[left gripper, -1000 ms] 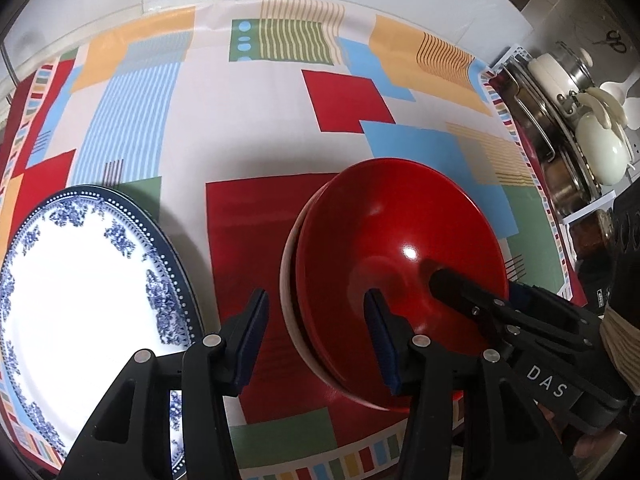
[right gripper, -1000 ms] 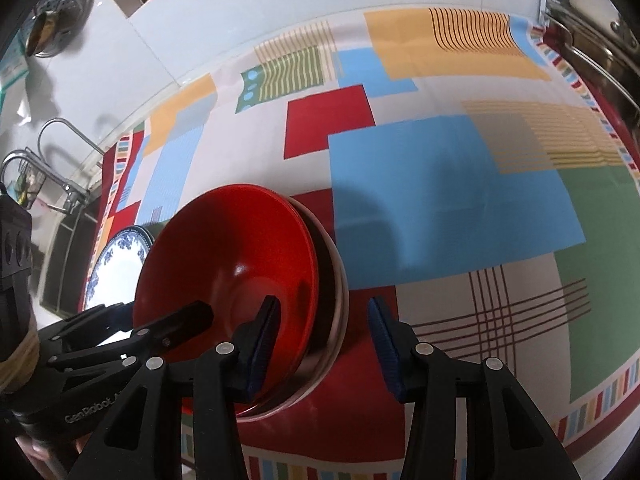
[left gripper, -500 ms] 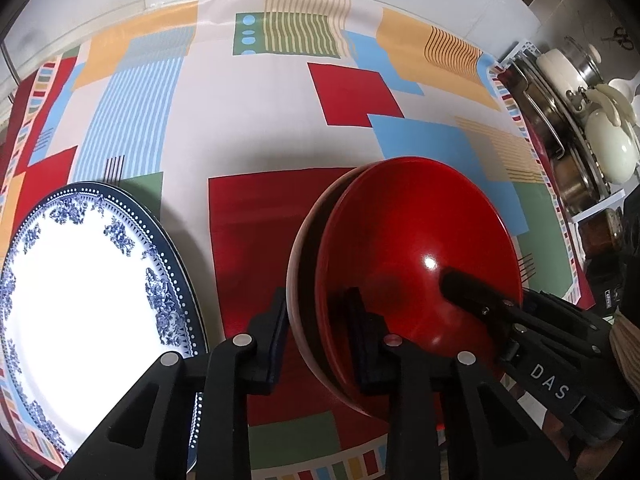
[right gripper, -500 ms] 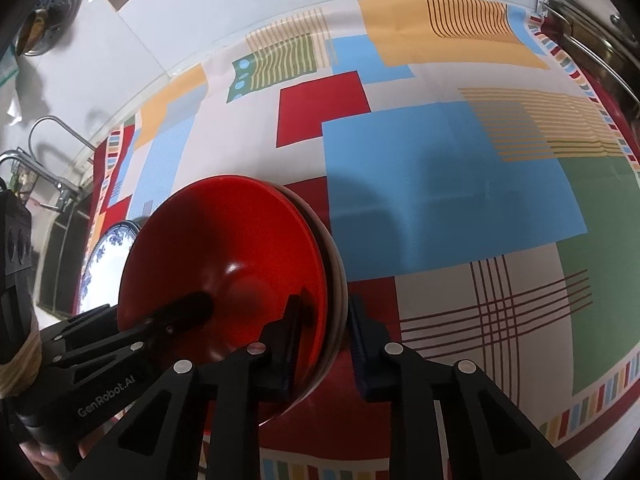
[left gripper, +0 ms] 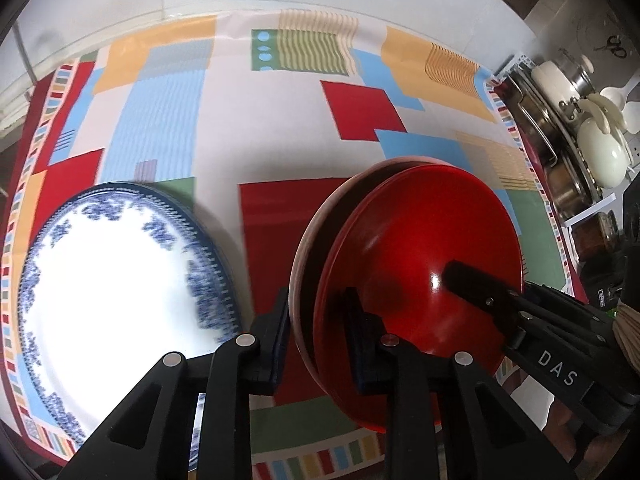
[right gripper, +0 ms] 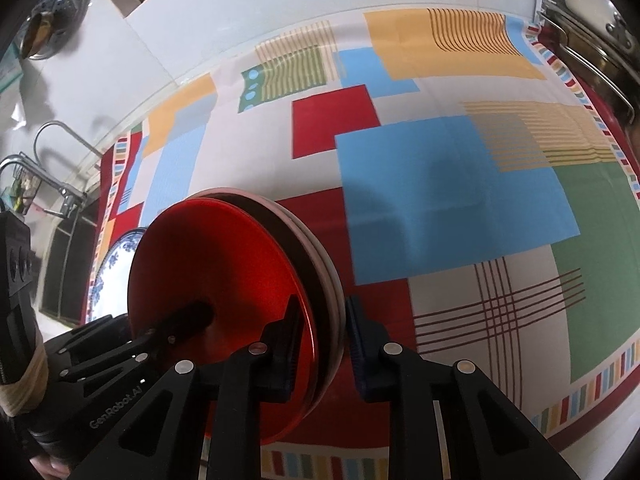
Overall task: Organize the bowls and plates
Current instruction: 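Lower the red-and-black bowl into the pink bowl and open both tools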
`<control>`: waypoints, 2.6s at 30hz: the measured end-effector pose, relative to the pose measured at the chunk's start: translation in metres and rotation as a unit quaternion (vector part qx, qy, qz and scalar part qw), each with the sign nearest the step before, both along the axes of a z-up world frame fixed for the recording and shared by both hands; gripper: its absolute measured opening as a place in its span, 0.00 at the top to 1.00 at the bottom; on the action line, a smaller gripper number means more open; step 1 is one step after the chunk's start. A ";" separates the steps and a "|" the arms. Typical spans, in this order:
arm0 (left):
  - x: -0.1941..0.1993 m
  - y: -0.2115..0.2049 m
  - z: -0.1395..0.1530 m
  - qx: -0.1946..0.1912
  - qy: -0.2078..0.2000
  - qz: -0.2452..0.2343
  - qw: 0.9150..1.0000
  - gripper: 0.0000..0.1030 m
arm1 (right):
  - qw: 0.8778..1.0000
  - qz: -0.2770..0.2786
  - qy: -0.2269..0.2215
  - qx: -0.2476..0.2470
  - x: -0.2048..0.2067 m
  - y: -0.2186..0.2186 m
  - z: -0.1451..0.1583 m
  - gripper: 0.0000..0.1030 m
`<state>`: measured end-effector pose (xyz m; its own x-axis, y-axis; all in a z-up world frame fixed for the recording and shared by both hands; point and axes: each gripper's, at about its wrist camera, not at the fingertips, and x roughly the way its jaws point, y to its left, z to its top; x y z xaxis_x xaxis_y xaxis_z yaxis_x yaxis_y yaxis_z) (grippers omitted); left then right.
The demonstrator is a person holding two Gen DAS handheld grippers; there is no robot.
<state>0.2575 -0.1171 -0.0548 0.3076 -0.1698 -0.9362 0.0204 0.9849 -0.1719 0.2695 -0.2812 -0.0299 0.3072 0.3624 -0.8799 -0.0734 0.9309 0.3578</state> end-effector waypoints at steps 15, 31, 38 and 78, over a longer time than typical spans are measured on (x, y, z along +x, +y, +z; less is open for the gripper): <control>-0.049 0.091 0.026 0.009 -0.015 0.067 0.998 0.76 | 0.997 0.071 -0.006 0.014 -0.019 0.087 0.025 0.78; -0.079 0.168 0.035 0.009 -0.020 0.083 0.996 0.76 | 0.995 0.098 0.004 0.019 -0.048 0.169 0.039 0.78; -0.076 0.185 0.026 0.003 -0.002 0.078 0.997 0.76 | 0.995 0.097 0.029 0.022 -0.049 0.190 0.029 0.78; -0.117 0.173 0.076 0.088 -0.177 0.030 0.980 0.32 | 0.990 -0.032 -0.138 -0.022 -0.082 0.163 0.074 0.30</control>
<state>0.1405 0.0559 0.0210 0.6234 0.0119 -0.7818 -0.0096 0.9999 0.0075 0.1877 -0.1185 0.0438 0.5591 0.2987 -0.7734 -0.1038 0.9507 0.2921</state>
